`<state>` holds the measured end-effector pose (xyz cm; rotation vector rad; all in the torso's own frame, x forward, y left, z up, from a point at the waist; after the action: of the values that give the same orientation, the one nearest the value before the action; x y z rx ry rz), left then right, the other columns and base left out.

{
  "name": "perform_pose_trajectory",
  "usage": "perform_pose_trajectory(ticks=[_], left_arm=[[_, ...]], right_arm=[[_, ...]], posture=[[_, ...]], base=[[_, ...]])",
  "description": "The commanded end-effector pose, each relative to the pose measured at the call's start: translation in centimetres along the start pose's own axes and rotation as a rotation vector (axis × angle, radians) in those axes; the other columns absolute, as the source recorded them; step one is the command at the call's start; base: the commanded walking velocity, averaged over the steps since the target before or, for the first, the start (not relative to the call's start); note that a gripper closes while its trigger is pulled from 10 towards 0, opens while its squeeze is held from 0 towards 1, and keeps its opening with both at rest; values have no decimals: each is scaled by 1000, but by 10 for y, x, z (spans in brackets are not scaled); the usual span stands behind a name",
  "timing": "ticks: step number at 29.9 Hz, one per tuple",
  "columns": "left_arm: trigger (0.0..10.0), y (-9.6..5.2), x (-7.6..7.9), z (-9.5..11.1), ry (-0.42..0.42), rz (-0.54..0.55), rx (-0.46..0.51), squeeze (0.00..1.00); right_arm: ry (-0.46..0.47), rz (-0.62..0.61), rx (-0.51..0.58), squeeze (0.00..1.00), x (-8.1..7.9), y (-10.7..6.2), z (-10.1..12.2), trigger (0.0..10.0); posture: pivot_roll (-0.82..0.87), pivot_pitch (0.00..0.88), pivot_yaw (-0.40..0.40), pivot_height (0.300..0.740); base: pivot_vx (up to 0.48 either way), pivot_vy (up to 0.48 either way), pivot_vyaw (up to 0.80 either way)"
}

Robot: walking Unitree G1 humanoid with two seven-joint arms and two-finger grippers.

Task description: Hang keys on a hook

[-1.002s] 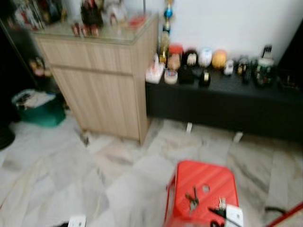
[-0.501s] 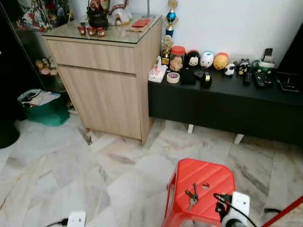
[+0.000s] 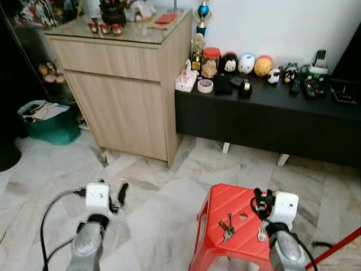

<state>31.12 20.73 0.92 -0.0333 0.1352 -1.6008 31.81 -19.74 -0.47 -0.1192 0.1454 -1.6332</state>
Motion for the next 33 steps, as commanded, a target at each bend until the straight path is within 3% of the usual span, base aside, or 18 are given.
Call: perform_pose_trajectory(ticks=[1, 11, 17, 26, 33], left_arm=[[10000, -1, -1, 8, 0, 3, 36, 0], [10000, -2, 5, 11, -58, 50, 41, 0], [10000, 1, -1, 8, -63, 73, 17, 0], [10000, 3, -9, 7, -59, 91, 3, 0], [10000, 1, -11, 4, -61, 96, -6, 0]], right_arm=[[-17, -8, 10, 0, 1, -1, 3, 10000], [-9, -87, -77, 0, 9, -2, -11, 10000], [-16, -109, -104, 0, 15, -4, -17, 10000], [0, -110, -103, 0, 14, -2, -16, 10000], [2, -129, -172, 0, 18, -4, -29, 10000]], posture=[[35, 0, -21, 735], [36, 0, -18, 725], [33, 0, -13, 685], [45, 0, -18, 685], [48, 0, -18, 670]], base=[[0, 0, 0], [0, 0, 0], [0, 0, 0], [0, 0, 0], [0, 0, 0]])
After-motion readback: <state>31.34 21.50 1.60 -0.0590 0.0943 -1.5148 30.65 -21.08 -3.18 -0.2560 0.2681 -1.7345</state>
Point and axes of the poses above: a point about 5 cm out from each wrist's last joint towards the gripper, its own y axis pointing out of the wrist towards the gripper, its own z axis along the axis of the wrist's last joint, x = y × z, the point moved 6 cm from there along y, pointing out of the wrist towards the gripper, and after that the axes turned 2 degrees about -y, right-handed, at the moved point
